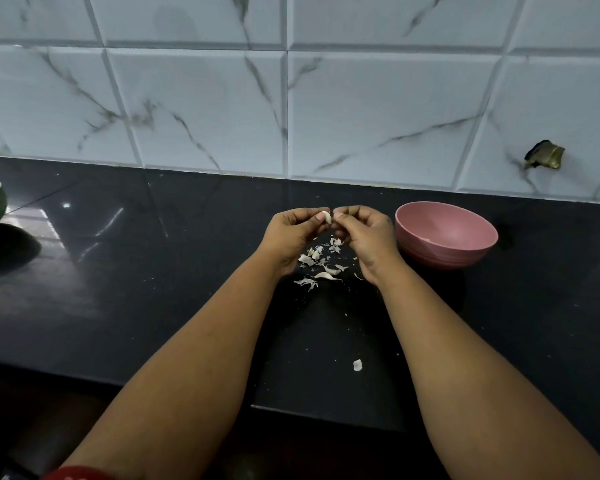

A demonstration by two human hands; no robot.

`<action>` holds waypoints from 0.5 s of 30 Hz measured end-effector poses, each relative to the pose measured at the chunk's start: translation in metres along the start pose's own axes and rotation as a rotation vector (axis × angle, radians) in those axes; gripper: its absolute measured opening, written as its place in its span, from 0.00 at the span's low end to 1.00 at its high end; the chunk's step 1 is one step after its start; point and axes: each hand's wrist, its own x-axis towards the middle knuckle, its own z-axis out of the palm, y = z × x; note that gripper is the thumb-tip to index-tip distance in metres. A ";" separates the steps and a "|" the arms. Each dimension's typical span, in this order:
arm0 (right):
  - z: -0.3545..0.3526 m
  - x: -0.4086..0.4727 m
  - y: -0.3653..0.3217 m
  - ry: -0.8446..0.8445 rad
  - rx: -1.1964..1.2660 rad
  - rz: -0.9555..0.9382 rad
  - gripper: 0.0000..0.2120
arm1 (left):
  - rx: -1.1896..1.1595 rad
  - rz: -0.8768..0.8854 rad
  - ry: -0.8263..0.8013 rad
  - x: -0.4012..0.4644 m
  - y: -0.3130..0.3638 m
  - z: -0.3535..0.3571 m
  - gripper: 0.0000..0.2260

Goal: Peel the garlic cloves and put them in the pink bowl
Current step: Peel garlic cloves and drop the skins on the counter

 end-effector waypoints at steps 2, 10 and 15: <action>-0.002 0.000 0.000 0.026 -0.076 -0.093 0.06 | -0.006 -0.002 0.000 0.000 -0.001 0.000 0.09; -0.005 -0.002 -0.002 0.037 -0.227 -0.175 0.12 | 0.073 0.020 -0.018 0.001 -0.003 0.000 0.05; -0.005 -0.002 -0.002 0.041 -0.246 -0.170 0.13 | 0.109 0.034 -0.015 -0.001 -0.002 0.001 0.04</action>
